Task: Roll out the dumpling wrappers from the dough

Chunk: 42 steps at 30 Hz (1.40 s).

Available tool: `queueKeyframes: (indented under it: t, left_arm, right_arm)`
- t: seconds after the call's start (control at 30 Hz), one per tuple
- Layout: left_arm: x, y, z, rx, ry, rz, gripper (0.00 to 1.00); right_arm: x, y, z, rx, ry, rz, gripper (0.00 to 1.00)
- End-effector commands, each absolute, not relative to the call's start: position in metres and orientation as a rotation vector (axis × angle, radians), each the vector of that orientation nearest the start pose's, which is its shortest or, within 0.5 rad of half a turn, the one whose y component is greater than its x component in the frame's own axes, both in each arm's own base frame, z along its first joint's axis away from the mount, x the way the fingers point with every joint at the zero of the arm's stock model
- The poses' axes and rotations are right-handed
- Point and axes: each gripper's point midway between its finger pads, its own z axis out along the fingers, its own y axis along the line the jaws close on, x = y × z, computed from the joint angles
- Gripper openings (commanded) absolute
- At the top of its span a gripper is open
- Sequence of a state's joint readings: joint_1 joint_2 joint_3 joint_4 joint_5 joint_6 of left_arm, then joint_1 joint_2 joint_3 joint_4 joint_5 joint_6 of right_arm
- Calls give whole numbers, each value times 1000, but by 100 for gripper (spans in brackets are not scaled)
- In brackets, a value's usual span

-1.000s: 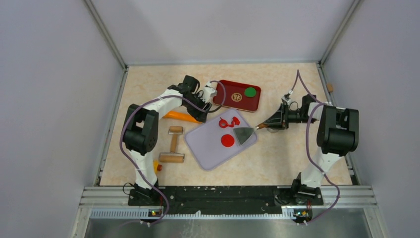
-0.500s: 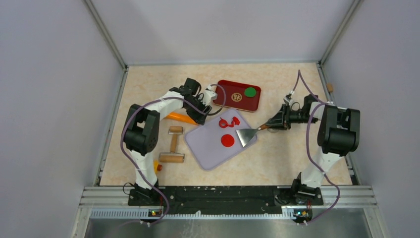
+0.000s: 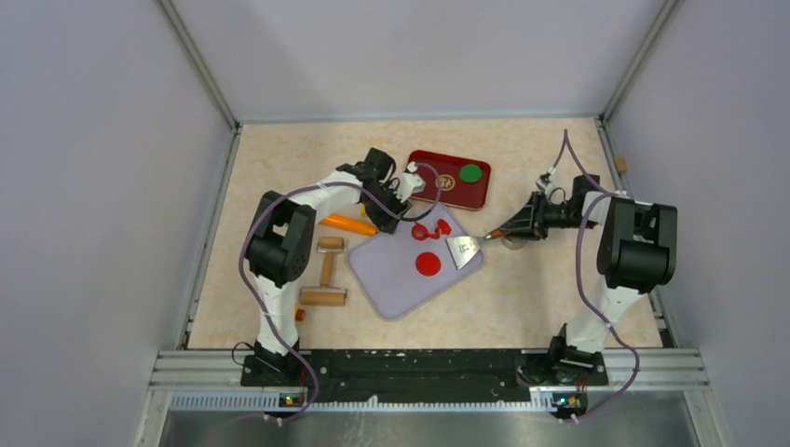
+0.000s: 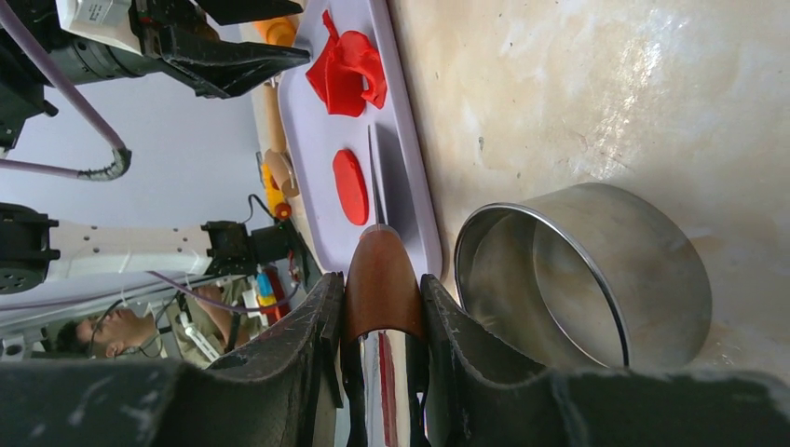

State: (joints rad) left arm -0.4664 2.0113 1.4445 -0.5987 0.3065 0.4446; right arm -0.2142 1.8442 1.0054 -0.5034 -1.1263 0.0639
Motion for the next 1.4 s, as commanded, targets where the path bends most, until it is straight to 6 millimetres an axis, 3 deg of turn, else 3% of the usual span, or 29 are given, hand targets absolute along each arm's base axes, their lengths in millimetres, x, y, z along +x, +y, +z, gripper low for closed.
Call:
queueKeyframes:
  t: [0.0, 0.47, 1.37]
  left_arm:
    - [378, -243, 28, 1311, 2368, -397, 43]
    - [376, -245, 23, 1321, 2383, -363, 0]
    - [377, -245, 23, 1311, 2388, -354, 0]
  right_arm:
    - [321, 91, 73, 155, 2420, 1514, 0]
    - [321, 91, 48, 179, 2542, 1407, 0]
    - [317, 106, 8, 113, 2651, 1392, 0]
